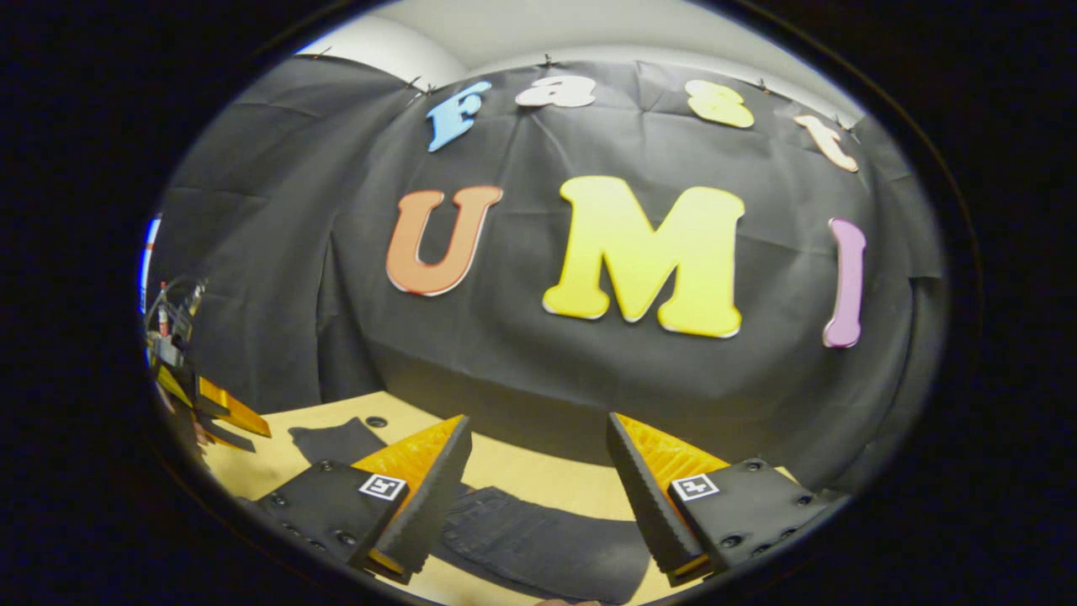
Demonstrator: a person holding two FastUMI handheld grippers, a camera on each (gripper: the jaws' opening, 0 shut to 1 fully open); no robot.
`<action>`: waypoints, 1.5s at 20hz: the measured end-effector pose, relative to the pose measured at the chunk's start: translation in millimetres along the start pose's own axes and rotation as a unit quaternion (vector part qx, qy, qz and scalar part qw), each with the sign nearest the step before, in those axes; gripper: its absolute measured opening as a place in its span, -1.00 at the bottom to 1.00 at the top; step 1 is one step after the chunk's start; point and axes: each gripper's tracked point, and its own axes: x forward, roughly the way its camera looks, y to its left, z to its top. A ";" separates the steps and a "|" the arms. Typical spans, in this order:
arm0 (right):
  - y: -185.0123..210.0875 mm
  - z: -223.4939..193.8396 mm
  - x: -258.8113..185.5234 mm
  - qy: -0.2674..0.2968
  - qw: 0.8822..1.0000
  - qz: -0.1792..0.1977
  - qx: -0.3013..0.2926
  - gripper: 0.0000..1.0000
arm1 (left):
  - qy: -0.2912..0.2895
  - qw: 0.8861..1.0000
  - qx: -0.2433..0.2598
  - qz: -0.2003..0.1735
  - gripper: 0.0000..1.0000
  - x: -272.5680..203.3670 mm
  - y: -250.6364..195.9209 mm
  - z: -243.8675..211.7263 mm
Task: Grasp the waist and the cuffs of the jeans and fold them to make the two legs overlap; first hold the waist and fold one-third of the jeans toward the cuffs, then hold the cuffs and fold the remaining one-third in the same direction to finish folding.
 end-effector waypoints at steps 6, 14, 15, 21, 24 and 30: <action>-69.2 34.1 -40.6 -0.017 0.998 -0.058 0.008 0.97 | 0.011 0.998 -0.051 0.030 0.99 55.5 25.9 18.8; -186.2 47.7 -95.8 -0.012 0.985 -0.172 -0.007 0.96 | 0.014 0.987 -0.142 0.071 0.98 96.3 46.6 38.2; -197.3 45.9 -100.8 -0.007 0.983 -0.184 -0.008 0.96 | 0.011 0.986 -0.153 0.069 0.98 101.1 45.7 41.7; -237.7 39.4 -118.1 0.008 0.975 -0.224 -0.001 0.96 | -0.017 0.977 -0.211 0.041 1.00 125.7 39.2 64.4; -243.9 43.4 -123.5 0.006 0.974 -0.228 -0.010 0.97 | -0.024 0.975 -0.216 0.046 0.82 139.1 49.1 60.4; -246.1 42.1 -125.5 0.008 0.973 -0.230 -0.010 0.97 | -0.044 0.972 -0.232 0.016 -0.77 154.4 52.8 58.0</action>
